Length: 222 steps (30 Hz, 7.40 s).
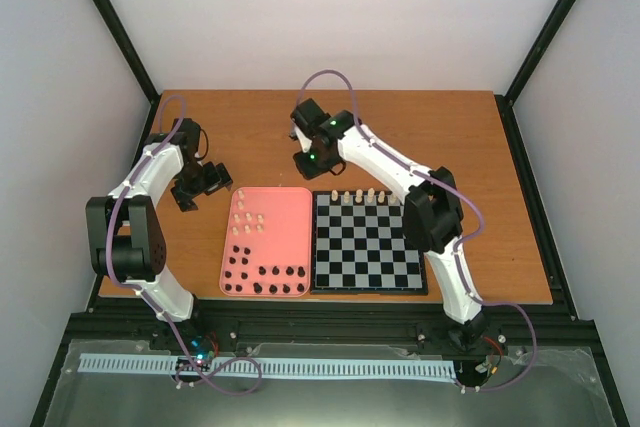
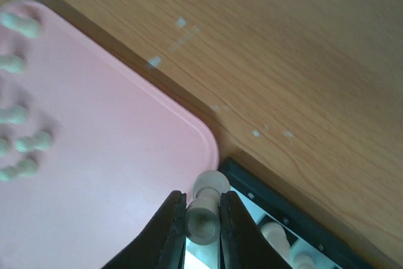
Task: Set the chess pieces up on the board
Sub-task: Place the chess piece on the chessboard, then pick up the chess piece from the storage box, then place the chess piece on the chessboard.
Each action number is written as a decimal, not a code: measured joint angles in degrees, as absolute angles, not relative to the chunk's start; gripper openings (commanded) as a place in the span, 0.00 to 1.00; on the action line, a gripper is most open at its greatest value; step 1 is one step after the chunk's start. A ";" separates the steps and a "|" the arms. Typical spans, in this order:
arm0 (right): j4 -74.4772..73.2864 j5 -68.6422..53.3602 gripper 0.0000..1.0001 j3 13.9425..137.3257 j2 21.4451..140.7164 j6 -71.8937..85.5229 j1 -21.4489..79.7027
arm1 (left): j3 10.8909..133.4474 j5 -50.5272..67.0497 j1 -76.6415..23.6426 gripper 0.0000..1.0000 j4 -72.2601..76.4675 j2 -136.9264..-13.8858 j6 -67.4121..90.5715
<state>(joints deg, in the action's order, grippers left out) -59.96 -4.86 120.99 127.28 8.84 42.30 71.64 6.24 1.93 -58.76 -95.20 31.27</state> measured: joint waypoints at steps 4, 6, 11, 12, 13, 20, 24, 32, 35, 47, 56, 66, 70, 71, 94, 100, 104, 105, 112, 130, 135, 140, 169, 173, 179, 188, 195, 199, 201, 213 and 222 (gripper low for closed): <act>-59.70 -3.53 0.03 115.13 126.52 8.45 40.86 | 71.64 6.24 1.93 1.00 -58.76 -95.20 31.27; -59.96 -3.20 0.03 113.08 126.52 8.05 40.47 | 71.64 6.24 1.93 1.00 -58.76 -95.20 31.24; -59.31 -2.79 0.03 110.98 126.52 7.70 40.36 | 71.64 6.24 1.93 1.00 -58.76 -95.20 31.27; -59.05 -2.81 0.03 110.52 126.52 7.70 40.36 | 71.64 6.24 1.93 1.00 -58.76 -95.20 31.24; -58.92 -2.83 0.03 110.06 126.52 7.73 40.36 | 71.64 6.24 1.93 1.00 -58.76 -95.20 31.27; -58.28 -3.25 0.03 108.03 126.52 7.49 40.36 | 71.64 6.24 1.93 1.00 -58.76 -95.31 31.27; -57.87 -3.57 0.03 107.50 126.52 7.46 40.36 | 71.64 6.24 1.93 1.00 -58.76 -95.53 31.24; -56.93 -3.88 0.04 106.56 126.52 7.46 40.36 | 71.64 6.22 1.93 1.00 -58.76 -95.59 31.27; -56.95 -3.86 0.04 106.00 126.54 7.46 40.36 | 71.64 6.24 1.93 1.00 -58.76 -95.59 31.24; -56.95 -4.14 0.05 106.04 127.28 7.31 40.56 | 71.64 6.22 1.93 1.00 -58.76 -95.59 31.24; -56.97 -4.49 0.15 106.56 127.61 7.27 40.97 | 71.64 6.22 1.93 1.00 -58.76 -95.59 31.24; -58.02 -4.64 0.35 108.53 127.66 6.42 41.17 | 71.64 6.24 1.93 1.00 -58.76 -95.59 31.24; -59.00 -4.62 0.45 112.20 127.66 6.20 41.36 | 71.64 6.24 1.93 1.00 -58.76 -95.59 31.24; -59.40 -4.62 0.45 113.49 127.66 5.85 41.43 | 71.64 6.24 1.93 1.00 -58.78 -95.59 31.27; -60.58 -14.66 0.46 132.53 141.97 5.04 53.01 | 71.64 6.20 1.93 1.00 -58.78 -95.59 31.27; -59.35 -15.35 0.44 132.73 142.58 5.41 52.73 | 71.64 6.20 1.93 1.00 -58.78 -95.57 31.27; -59.05 -16.27 0.43 132.99 143.98 5.43 52.77 | 71.61 6.20 1.93 1.00 -58.78 -95.57 31.27; -59.05 -16.43 0.43 133.16 144.40 5.45 52.77 | 71.61 6.20 1.93 1.00 -58.78 -95.57 31.27; -58.89 -17.06 0.41 134.06 146.23 5.72 52.90 | 71.61 6.22 1.93 1.00 -58.76 -95.57 31.27; -58.94 -17.21 0.19 135.61 147.63 6.33 52.93 | 71.61 6.26 1.93 1.00 -58.74 -95.57 31.27; -58.94 -17.19 0.14 135.61 147.70 6.48 52.93 | 71.61 6.26 1.93 1.00 -58.74 -95.57 31.27; -58.94 -16.75 0.13 135.70 147.70 6.48 52.90 | 71.61 6.26 1.93 1.00 -58.74 -95.57 31.27; -57.91 2.48 0.12 83.79 98.78 19.16 30.98 | 71.61 7.14 1.93 1.00 -58.72 -95.57 31.27; -55.81 1.89 0.12 73.87 94.59 22.76 25.63 | 71.61 7.29 1.93 1.00 -58.72 -95.57 31.24; -51.79 0.56 0.12 67.33 92.88 25.15 20.23 | 71.61 7.31 1.93 1.00 -58.72 -95.57 31.27; -47.29 -0.75 0.12 64.64 93.76 25.36 17.34 | 71.61 7.31 1.93 1.00 -58.72 -95.59 31.27; -44.93 -0.73 0.12 64.64 96.20 25.34 16.12 | 71.61 7.35 1.93 1.00 -58.65 -95.64 31.24; -44.05 -0.75 0.12 64.55 97.30 25.36 15.99 | 71.61 7.33 1.93 1.00 -58.65 -95.72 31.24; -43.83 -0.75 0.12 64.55 97.69 25.36 15.99 | 71.61 7.33 1.93 1.00 -58.65 -95.88 31.24; -43.44 -0.67 0.14 64.53 99.55 25.34 15.66 | 71.61 7.33 1.93 1.00 -58.48 -96.51 31.24; -43.46 -0.01 0.26 64.53 99.61 25.32 15.44 | 71.61 7.33 1.93 1.00 -58.46 -96.53 31.24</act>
